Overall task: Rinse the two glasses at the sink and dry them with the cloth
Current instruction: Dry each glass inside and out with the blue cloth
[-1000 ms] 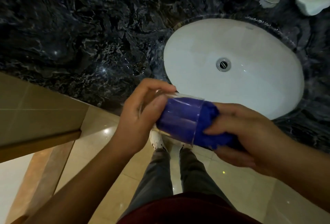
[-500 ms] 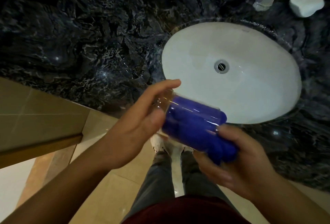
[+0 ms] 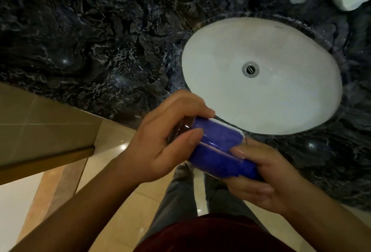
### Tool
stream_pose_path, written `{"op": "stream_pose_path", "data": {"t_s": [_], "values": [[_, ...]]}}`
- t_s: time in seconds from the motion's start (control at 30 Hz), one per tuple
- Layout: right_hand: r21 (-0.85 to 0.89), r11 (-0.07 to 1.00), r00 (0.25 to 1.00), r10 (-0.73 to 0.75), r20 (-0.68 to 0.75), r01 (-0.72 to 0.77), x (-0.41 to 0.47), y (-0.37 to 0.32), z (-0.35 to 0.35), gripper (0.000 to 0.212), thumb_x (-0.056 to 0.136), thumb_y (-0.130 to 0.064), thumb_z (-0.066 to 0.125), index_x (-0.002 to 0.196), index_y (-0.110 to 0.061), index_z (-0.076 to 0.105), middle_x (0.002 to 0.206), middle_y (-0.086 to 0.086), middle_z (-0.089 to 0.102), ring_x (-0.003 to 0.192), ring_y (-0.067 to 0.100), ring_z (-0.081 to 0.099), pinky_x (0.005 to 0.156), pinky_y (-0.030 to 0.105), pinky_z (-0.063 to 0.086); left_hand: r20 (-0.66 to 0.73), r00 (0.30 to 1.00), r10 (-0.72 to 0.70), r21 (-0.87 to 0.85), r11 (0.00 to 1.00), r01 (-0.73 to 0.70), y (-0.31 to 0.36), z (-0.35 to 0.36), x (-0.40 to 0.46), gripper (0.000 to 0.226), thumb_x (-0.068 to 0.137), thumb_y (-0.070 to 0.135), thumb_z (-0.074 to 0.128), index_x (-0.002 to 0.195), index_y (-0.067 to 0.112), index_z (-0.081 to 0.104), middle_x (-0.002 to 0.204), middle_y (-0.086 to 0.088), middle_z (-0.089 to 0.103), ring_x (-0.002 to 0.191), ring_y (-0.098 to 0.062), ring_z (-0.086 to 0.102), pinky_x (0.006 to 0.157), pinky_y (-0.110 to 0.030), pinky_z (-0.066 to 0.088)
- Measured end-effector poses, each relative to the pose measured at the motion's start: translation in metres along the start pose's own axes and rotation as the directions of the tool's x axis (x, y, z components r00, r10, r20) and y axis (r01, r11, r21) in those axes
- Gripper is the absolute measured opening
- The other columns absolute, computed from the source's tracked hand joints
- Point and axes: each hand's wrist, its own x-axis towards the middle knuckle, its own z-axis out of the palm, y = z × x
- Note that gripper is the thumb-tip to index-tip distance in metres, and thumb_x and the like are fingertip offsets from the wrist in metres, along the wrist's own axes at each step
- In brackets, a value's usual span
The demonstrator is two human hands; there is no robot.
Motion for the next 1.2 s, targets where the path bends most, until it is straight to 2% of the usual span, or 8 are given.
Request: {"op": "stream_pose_path", "data": {"t_s": [0.17, 0.3, 0.4, 0.5, 0.63, 0.77, 0.87, 1.2], "values": [[0.162, 0.986, 0.975, -0.058, 0.214, 0.023, 0.001, -0.006, -0.006, 0.036, 0.102, -0.014, 0.047, 0.132, 0.003, 0.035, 0.091, 0.013, 0.076, 0.035, 0.01, 0.026, 0.041, 0.018, 0.023, -0.001, 0.988, 0.157, 0.013, 0.988, -0.157, 0.004, -0.003, 0.015, 0.04, 0.108, 0.04, 0.043, 0.123, 0.007, 0.06, 0.116, -0.014, 0.064, 0.113, -0.025, 0.062, 0.096, -0.035, 0.047], [-0.116, 0.97, 0.974, -0.22, -0.058, 0.212, -0.013, -0.026, -0.014, 0.031, 0.077, -0.027, 0.085, 0.09, -0.003, 0.071, 0.055, 0.006, 0.062, 0.033, 0.008, 0.051, 0.036, 0.016, 0.041, -0.15, 0.988, 0.022, -0.087, 0.996, -0.035, -0.002, 0.003, 0.009, 0.029, 0.107, 0.034, 0.046, 0.122, 0.013, 0.06, 0.118, -0.008, 0.064, 0.111, -0.024, 0.064, 0.091, -0.034, 0.051], [-0.358, 0.877, 0.86, -0.428, -0.276, 0.321, -0.021, -0.043, -0.018, 0.023, 0.077, -0.034, 0.078, 0.067, -0.015, 0.069, 0.046, 0.002, 0.052, 0.035, 0.012, 0.044, 0.039, 0.018, 0.044, -0.352, 0.889, -0.294, -0.121, 0.956, 0.268, -0.019, 0.004, 0.008, 0.018, 0.102, 0.017, 0.056, 0.115, 0.028, 0.062, 0.107, 0.02, 0.069, 0.098, 0.001, 0.067, 0.078, -0.014, 0.055], [-0.466, 0.804, 0.698, -0.571, -0.432, 0.369, -0.009, -0.047, -0.027, 0.018, 0.085, -0.023, 0.059, 0.094, -0.013, 0.071, 0.066, 0.011, 0.063, 0.055, 0.02, 0.062, 0.051, 0.027, 0.053, -0.161, 0.726, -0.668, -0.75, 0.561, 0.35, -0.026, 0.016, 0.011, 0.038, 0.103, 0.048, 0.048, 0.119, 0.02, 0.068, 0.107, 0.001, 0.075, 0.082, -0.012, 0.067, 0.066, -0.026, 0.054], [-0.695, 0.639, 0.609, -0.706, -0.361, 0.329, 0.03, -0.036, -0.017, 0.04, 0.083, -0.032, 0.074, 0.116, -0.054, 0.067, 0.11, -0.016, 0.076, 0.095, 0.014, 0.076, 0.073, 0.028, 0.061, 0.098, 0.682, -0.725, -0.913, 0.206, 0.351, -0.029, 0.038, 0.007, 0.07, 0.083, 0.058, 0.074, 0.14, 0.019, 0.062, 0.135, -0.015, 0.068, 0.11, -0.029, 0.072, 0.089, -0.041, 0.06], [-0.815, 0.492, 0.5, -0.812, -0.302, 0.306, 0.052, -0.029, -0.008, 0.041, 0.094, -0.036, 0.066, 0.124, -0.061, 0.054, 0.113, -0.038, 0.067, 0.105, -0.013, 0.065, 0.075, 0.005, 0.052, 0.054, 0.725, -0.686, -0.789, 0.416, 0.453, -0.031, 0.037, 0.008, 0.093, 0.075, 0.044, 0.089, 0.154, 0.024, 0.045, 0.135, -0.011, 0.071, 0.127, -0.033, 0.067, 0.11, -0.054, 0.051], [-0.862, 0.451, 0.502, -0.814, -0.292, 0.231, 0.057, -0.029, -0.007, 0.037, 0.099, -0.041, 0.057, 0.135, -0.044, 0.055, 0.114, -0.032, 0.067, 0.107, -0.007, 0.065, 0.081, 0.013, 0.055, -0.002, 0.733, -0.68, -0.69, 0.532, 0.491, -0.025, 0.031, 0.016, 0.084, 0.067, 0.049, 0.092, 0.141, 0.031, 0.057, 0.125, -0.005, 0.076, 0.121, -0.023, 0.071, 0.107, -0.048, 0.054], [-0.951, 0.284, 0.528, -0.83, -0.181, 0.12, 0.039, -0.026, -0.004, 0.033, 0.09, -0.049, 0.055, 0.123, -0.047, 0.058, 0.103, -0.027, 0.068, 0.096, 0.002, 0.067, 0.077, 0.011, 0.052, -0.156, 0.673, -0.723, -0.76, 0.523, 0.386, -0.024, 0.036, 0.021, 0.072, 0.069, 0.038, 0.083, 0.136, 0.022, 0.063, 0.131, -0.002, 0.073, 0.12, -0.022, 0.069, 0.116, -0.057, 0.045]]}}
